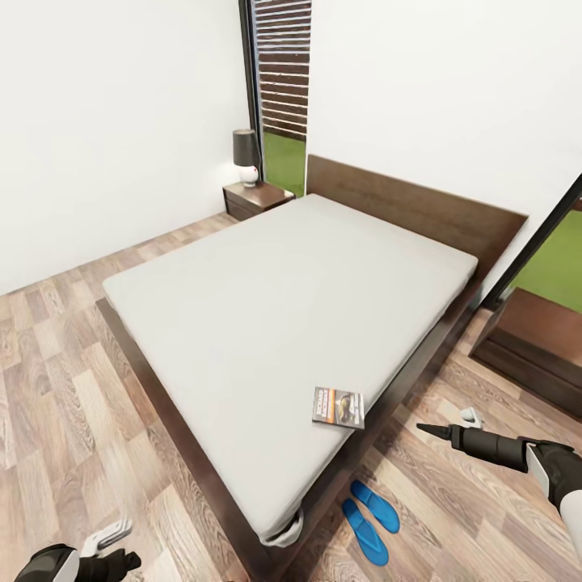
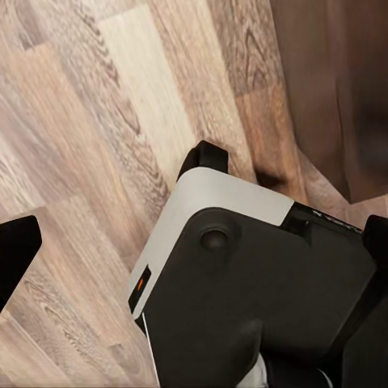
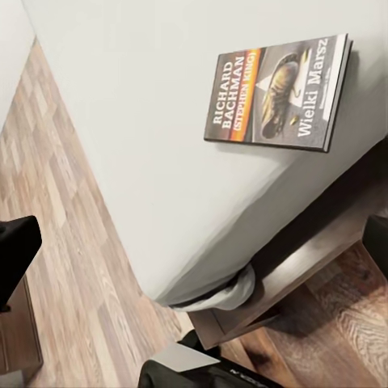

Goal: In the bedroom, move the book from the bed onto either nightstand, and place the two sandals side by side next to the bed.

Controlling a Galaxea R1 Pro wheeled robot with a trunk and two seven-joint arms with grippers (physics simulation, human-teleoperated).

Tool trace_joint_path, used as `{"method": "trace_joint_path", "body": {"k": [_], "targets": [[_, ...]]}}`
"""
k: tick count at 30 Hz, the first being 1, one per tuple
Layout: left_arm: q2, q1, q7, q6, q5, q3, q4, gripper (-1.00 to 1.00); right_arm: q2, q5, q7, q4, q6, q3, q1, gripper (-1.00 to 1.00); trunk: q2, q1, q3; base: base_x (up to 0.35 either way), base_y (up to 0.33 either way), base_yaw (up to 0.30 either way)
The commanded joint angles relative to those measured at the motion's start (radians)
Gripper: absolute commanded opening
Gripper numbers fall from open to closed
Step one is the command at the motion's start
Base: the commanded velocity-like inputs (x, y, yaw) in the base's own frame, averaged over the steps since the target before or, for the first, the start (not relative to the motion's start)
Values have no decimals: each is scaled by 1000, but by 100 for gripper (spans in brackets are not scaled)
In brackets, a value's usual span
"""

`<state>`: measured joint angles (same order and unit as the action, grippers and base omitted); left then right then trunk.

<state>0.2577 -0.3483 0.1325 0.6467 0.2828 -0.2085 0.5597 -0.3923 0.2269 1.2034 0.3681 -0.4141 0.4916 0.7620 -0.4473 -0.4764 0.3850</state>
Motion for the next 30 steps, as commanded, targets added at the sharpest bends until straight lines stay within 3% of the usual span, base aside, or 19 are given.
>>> {"method": "trace_joint_path", "body": {"k": [1, 22, 30], "targets": [[-1, -1, 5, -1, -1, -5, -5, 100, 1, 8, 6, 1, -10, 8, 1, 100, -2, 0, 3, 0, 0, 0], [-7, -2, -19, -82, -1, -5, -35, 100, -2, 3, 20, 3, -10, 10, 5, 100, -2, 0, 38, 0, 0, 0], [-7, -1, -20, -142, -1, -5, -90, 100, -3, 1, 22, 3, -11, 10, 10, 100, -2, 0, 51, 0, 0, 0]]}}
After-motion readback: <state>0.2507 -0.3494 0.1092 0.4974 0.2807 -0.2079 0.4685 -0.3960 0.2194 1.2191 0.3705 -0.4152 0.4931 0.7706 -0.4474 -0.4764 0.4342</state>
